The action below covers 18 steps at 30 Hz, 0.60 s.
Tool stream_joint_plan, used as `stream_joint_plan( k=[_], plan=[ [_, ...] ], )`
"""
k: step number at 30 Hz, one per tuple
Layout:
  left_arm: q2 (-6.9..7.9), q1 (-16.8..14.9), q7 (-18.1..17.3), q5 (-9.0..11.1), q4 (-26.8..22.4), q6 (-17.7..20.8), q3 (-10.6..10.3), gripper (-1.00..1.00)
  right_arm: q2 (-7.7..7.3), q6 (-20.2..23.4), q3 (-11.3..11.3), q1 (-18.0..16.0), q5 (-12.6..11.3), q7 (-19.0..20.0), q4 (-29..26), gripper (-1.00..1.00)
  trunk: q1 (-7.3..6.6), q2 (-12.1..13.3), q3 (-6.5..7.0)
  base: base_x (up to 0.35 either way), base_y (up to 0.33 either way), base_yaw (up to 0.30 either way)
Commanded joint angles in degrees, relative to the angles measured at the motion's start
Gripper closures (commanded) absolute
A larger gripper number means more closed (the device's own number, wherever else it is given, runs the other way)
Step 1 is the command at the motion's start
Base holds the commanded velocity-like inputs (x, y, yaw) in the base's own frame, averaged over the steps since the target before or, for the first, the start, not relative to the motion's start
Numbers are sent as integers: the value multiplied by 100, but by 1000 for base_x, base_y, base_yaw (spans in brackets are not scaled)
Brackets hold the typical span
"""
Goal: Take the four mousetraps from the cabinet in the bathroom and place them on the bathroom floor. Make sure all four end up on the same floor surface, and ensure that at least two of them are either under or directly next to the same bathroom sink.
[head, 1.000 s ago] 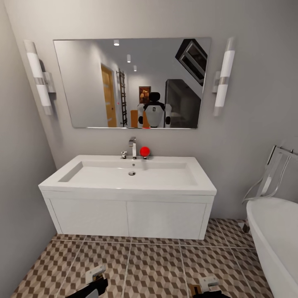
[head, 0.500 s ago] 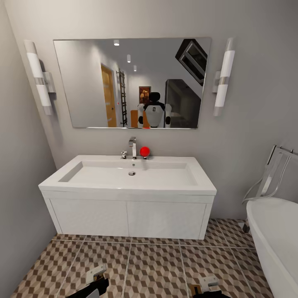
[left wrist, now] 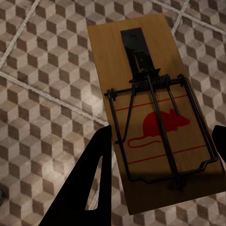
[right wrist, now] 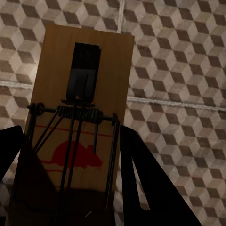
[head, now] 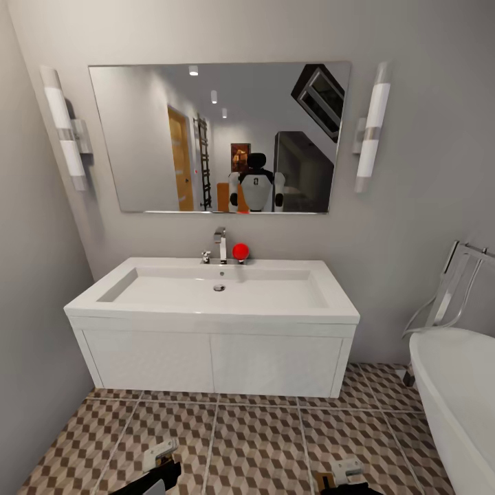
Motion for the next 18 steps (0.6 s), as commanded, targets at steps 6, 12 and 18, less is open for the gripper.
stream_joint_plan(
  k=[6,12,18],
  plan=[
    [-1,-3,28,34,-4,-6,-49,100,-1,12,8,-7,29,-17,9,100,132,-246,-114,0,0,0],
    [-1,-3,35,34,-1,-30,-49,100,-10,12,13,-7,29,-17,9,100,264,-486,-222,0,0,0],
    [-2,-3,41,34,6,-60,-49,100,-18,4,21,-7,29,-17,9,100,396,-727,-330,0,0,0]
  ],
)
